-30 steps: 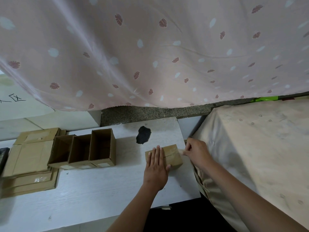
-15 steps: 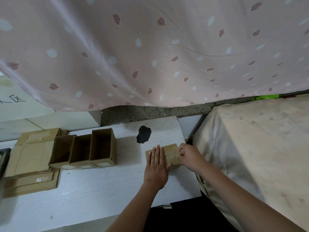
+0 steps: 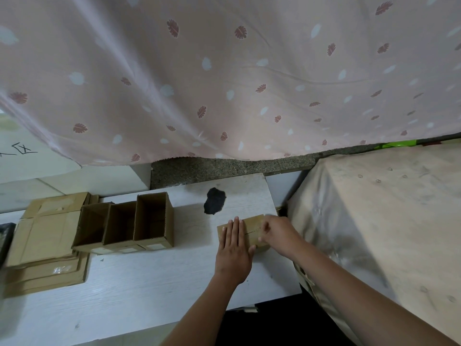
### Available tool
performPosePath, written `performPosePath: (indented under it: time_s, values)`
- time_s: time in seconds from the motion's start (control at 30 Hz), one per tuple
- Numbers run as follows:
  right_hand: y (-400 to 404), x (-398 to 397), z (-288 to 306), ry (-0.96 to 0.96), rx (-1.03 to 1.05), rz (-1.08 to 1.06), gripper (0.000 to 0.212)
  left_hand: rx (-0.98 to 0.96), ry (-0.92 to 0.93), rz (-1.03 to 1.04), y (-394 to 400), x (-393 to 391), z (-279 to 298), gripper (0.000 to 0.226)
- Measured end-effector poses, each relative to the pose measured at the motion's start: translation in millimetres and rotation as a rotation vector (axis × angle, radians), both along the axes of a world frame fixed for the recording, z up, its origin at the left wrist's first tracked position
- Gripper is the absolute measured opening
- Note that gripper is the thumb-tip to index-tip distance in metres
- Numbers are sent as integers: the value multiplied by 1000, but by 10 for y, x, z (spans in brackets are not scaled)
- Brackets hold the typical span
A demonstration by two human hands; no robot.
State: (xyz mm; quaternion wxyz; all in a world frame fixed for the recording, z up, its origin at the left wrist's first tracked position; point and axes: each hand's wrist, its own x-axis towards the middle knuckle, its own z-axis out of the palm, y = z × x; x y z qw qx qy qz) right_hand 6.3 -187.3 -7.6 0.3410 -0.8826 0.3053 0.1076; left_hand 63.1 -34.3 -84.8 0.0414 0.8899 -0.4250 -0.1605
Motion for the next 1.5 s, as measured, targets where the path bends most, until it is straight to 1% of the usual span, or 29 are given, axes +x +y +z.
performPosePath:
  time_s: [0.07,0.17,0.27,0.37,0.5,0.6,0.67,0.77,0.8,0.9,1.0,1.1,1.2,1.27,1.33,1.37,1.43,1.47,1.5]
  values:
    - [-9,-2,-17,15,6,40,24,-9,6,7,-5,3,-5,75]
    - [-15,14,-66,97,-70,140,56,-10,12,8,-4,7,-9,76]
    - [8,14,-103,105,-89,166,63,-3,12,11,-4,5,-7,76]
    - [18,11,-130,121,-174,218,60,17,6,9,-8,2,8,76]
    - [-14,52,-136,164,-236,237,47,24,2,7,-12,-1,13,76]
    - [-64,70,-100,166,-229,219,32,17,0,2,-3,1,18,76]
    - [-112,58,-57,126,-232,172,21,-2,15,8,-2,2,16,76]
    - [-218,16,-6,11,-217,57,18,3,16,6,2,3,13,76]
    - [-253,-6,7,-1,-208,38,17,8,13,7,3,7,9,76]
    - [-325,-80,11,32,-206,19,19,0,15,4,4,12,9,76]
    - [-368,-178,-41,61,-184,-33,14,-15,17,0,5,18,4,75]
    - [-362,-265,-107,76,-166,-22,7,-8,17,-6,9,25,-12,78]
    - [-303,-278,-118,70,-92,-70,23,-7,26,-21,15,38,-21,84]
    - [-293,-263,-118,45,-83,-111,22,-5,26,-29,19,38,-20,87]
    - [-286,-238,-105,-21,-36,-127,18,10,11,-46,26,43,-17,89]
    - [-281,-223,-92,-68,-6,-110,21,25,2,-55,23,47,-8,91]
    - [-250,-195,-59,-136,35,-60,40,59,1,-60,-11,58,33,98]
    - [-236,-169,-45,-144,28,-40,35,66,10,-49,-37,70,73,103]
    - [-221,-137,-35,-148,19,-24,26,56,22,-28,-68,89,121,106]
